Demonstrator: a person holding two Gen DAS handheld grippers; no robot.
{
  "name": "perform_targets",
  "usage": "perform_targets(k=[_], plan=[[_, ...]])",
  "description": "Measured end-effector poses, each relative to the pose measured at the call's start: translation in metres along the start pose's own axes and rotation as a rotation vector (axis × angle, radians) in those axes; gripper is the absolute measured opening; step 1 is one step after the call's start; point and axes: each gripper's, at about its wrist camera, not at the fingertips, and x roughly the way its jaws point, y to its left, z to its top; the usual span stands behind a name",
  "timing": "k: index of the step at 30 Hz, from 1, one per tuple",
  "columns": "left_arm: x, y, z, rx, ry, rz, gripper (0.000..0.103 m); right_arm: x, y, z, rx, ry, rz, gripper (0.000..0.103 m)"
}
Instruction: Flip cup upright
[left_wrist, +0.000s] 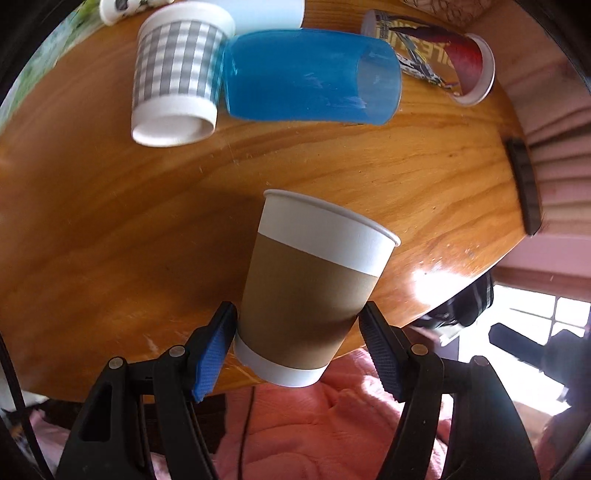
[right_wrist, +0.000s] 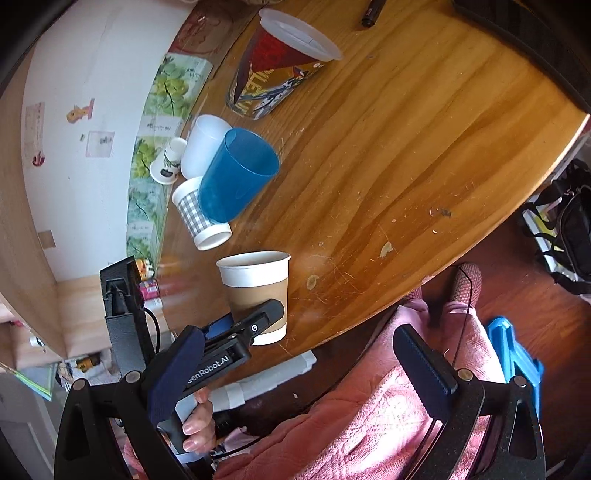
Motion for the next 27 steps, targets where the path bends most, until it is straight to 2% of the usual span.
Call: perform_targets(k=[6,10,15,20,27], plan=[[0.007,0.007,-0.018,-0.095,-0.027,-0.153,0.07,0.003,-0.003,0.01,-0.026,0.029,-0.016,0.103],[0.008,0.006,-0.032,-0.121,-0.045,-0.205,0.07,0.004,-0.002,0.015,-0.042,0.041,-0.019,0.103],[-0.006,0.019,-0.04,-0.132,-0.079,-0.229,0.072,0.011,0.005,0.017,-0.062,0.058,-0.013,0.103],[-0.007,0.015,-0.046,-0.118,-0.105,-0.215,0.073,0.018,0.01,0.015,-0.064,0.083,0.002,0.103],[-0.027,0.025,-0.056,-0.07,-0.145,-0.219,0.08,0.032,0.017,0.013,-0.048,0.091,-0.003,0.103]])
